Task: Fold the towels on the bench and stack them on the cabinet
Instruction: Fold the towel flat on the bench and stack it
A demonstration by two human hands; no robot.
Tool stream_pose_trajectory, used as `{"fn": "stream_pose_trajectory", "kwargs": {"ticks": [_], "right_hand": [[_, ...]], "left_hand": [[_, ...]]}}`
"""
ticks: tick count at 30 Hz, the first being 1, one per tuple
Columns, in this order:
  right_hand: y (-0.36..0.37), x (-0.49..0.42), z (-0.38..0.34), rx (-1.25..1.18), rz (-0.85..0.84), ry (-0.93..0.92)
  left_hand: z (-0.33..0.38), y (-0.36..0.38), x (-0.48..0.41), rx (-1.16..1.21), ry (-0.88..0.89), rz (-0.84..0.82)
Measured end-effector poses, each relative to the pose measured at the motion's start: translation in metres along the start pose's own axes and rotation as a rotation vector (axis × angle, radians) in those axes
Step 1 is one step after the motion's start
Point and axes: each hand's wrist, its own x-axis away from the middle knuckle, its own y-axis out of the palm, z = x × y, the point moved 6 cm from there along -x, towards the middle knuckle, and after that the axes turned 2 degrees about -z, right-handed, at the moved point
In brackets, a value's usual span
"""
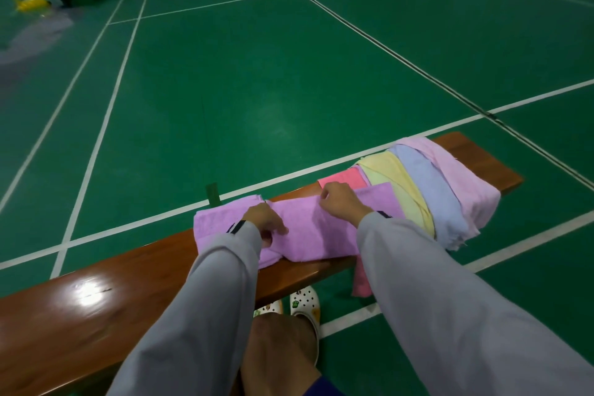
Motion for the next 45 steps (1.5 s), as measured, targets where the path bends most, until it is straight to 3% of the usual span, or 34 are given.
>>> {"fn": "stream_pose_trajectory", "kwargs": {"ticks": [3,10,12,15,19,24,29,33,35,37,39,40,45], "right_hand": [[0.018,0.000,-0.018,-0.083,-0.042,-0.001],[0.034,0.000,-0.039,-0.206,-0.074,-0.009],[0.029,0.005,-0.039,-0.371,-0.096,0.043],[0.020,0.010,-0.030,-0.613,-0.152,0.170],[0.001,0.010,-0.020,-0.762,-0.210,0.195],[-0.029,0.010,0.021,-0.892,-0.063,0.283],[-0.058,0.022,0.078,-0.687,0.072,0.369],[-0.072,0.044,0.102,-0.287,0.095,0.384],[-0.074,0.050,0.110,-0.150,0.125,0.366],[-0.071,0.051,0.117,-0.077,0.178,0.360],[-0.066,0.052,0.119,-0.038,0.220,0.408],[-0.062,0.053,0.119,-0.033,0.219,0.442],[-0.054,0.056,0.117,0.017,0.205,0.494]], "left_hand": [[-0.005,0.007,-0.009,0.006,0.035,-0.015],[0.020,0.023,0.007,0.492,-0.050,-0.212],[0.030,0.027,0.005,0.537,-0.020,-0.220],[0.052,0.023,0.008,0.467,0.125,-0.113],[0.092,0.035,0.025,0.449,0.333,-0.061],[0.131,0.071,0.030,0.532,0.407,0.010],[0.159,0.120,0.040,0.428,0.440,0.002],[0.156,0.158,0.035,0.415,0.391,-0.135],[0.144,0.155,0.028,0.377,0.372,0.000],[0.123,0.139,0.027,0.321,0.317,0.238],[0.098,0.120,0.025,0.247,0.176,0.432],[0.086,0.115,0.021,0.243,0.105,0.433],[0.067,0.133,0.006,0.743,-0.079,-0.061]]}}
